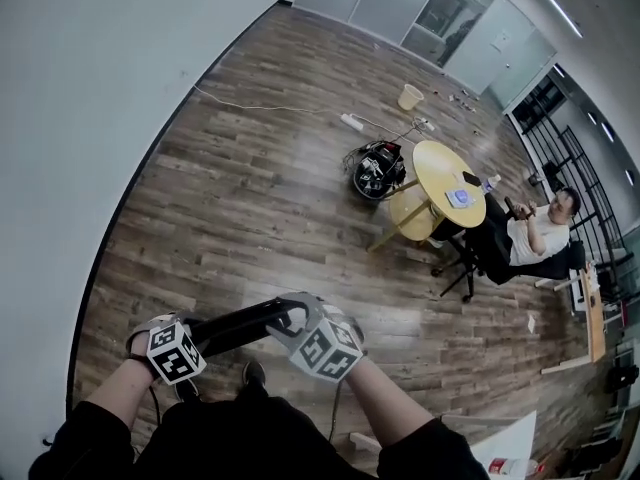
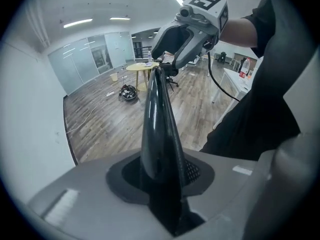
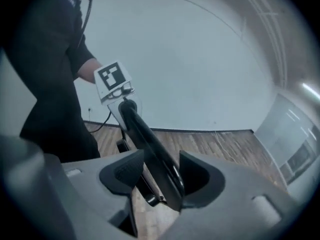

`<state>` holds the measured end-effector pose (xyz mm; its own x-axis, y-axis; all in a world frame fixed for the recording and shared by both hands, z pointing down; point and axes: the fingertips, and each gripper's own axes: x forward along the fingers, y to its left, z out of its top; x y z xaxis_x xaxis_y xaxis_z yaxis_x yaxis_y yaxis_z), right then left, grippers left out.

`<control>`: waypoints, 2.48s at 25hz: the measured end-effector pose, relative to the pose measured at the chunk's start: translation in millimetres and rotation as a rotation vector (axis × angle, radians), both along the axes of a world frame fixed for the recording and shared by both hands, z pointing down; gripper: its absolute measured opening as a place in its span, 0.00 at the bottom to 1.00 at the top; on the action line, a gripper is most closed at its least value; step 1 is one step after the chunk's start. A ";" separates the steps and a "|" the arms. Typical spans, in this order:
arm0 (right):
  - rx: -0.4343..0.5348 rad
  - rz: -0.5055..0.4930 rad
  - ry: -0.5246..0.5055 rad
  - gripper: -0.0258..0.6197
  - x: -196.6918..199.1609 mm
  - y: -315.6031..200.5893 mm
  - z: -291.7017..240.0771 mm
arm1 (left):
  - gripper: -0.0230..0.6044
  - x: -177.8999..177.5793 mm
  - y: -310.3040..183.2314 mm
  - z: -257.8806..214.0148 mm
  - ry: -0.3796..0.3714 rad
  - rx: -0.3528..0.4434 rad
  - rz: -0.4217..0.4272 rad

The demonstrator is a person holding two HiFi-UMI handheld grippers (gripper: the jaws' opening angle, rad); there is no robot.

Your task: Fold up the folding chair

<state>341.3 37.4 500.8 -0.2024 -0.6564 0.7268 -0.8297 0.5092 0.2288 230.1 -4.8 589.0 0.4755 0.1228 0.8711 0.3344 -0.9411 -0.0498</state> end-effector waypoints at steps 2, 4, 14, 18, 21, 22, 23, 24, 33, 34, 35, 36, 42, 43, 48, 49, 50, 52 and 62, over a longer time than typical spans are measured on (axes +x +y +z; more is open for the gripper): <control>-0.011 -0.131 0.074 0.37 0.7 -2.2 7.4 | 0.23 -0.8 -2.5 0.9 -0.006 -0.013 -0.028; -0.030 -0.252 0.119 0.37 0.3 -4.2 18.2 | 0.25 -1.7 -6.3 1.6 -0.009 -0.019 -0.057; -0.203 -0.626 0.177 0.37 -3.1 -8.9 73.4 | 0.25 -6.1 -6.8 0.6 -0.033 -0.027 -0.072; -0.259 -0.693 0.156 0.33 -9.4 -2.9 83.5 | 0.22 -10.0 0.4 -1.7 -0.025 -0.008 -0.038; -0.295 -0.733 0.149 0.25 -12.4 6.3 91.0 | 0.22 -9.8 3.8 -2.8 -0.020 0.000 -0.031; -0.300 -0.740 0.149 0.21 -13.2 8.7 93.3 | 0.21 -9.9 4.9 -2.9 -0.020 0.001 -0.028; -0.301 -0.741 0.148 0.18 -14.0 9.5 94.5 | 0.21 -10.4 5.8 -2.9 -0.021 0.000 -0.024; -0.302 -0.737 0.145 0.17 -14.6 9.3 95.4 | 0.20 -11.3 6.4 -2.7 -0.022 -0.001 -0.019; -0.346 -0.749 0.099 0.15 -17.4 19.9 95.0 | 0.14 -15.9 22.4 -0.1 -0.042 -0.043 0.014; -0.345 -0.751 0.100 0.15 -17.5 21.3 95.5 | 0.13 -16.2 23.4 0.2 -0.044 -0.038 0.014; -0.344 -0.754 0.103 0.15 -17.4 22.8 96.2 | 0.13 -16.4 24.4 0.3 -0.044 -0.031 0.015; -0.344 -0.758 0.108 0.15 -17.3 24.5 97.0 | 0.13 -16.5 25.4 0.4 -0.046 -0.025 0.016; -0.364 -0.748 0.100 0.15 -20.5 24.7 94.5 | 0.12 -20.8 24.5 -0.8 -0.068 -0.019 0.011; -0.364 -0.748 0.101 0.15 -21.4 22.5 93.7 | 0.12 -21.6 21.8 -1.5 -0.073 -0.017 0.010; -0.361 -0.769 0.124 0.13 -26.8 8.1 90.5 | 0.12 -30.6 11.5 -7.3 -0.101 -0.017 0.005; -0.361 -0.779 0.128 0.13 -29.4 4.6 88.1 | 0.12 -34.3 10.6 -9.6 -0.102 -0.022 0.000; -0.363 -0.789 0.129 0.12 -33.0 1.1 85.1 | 0.12 -38.7 9.7 -12.3 -0.100 -0.028 -0.007; -0.373 -0.810 0.127 0.12 -42.3 -5.9 78.6 | 0.12 -49.3 7.2 -17.9 -0.095 -0.044 -0.025; -0.424 -0.976 0.160 0.12 -126.4 -23.8 62.5 | 0.13 -136.2 5.5 -29.1 -0.099 -0.101 -0.132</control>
<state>214.9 13.6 563.3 -0.3847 0.0490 0.9217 0.0024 0.9986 -0.0521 93.9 0.8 560.0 0.4059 0.1543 0.9008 0.2066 -0.9756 0.0740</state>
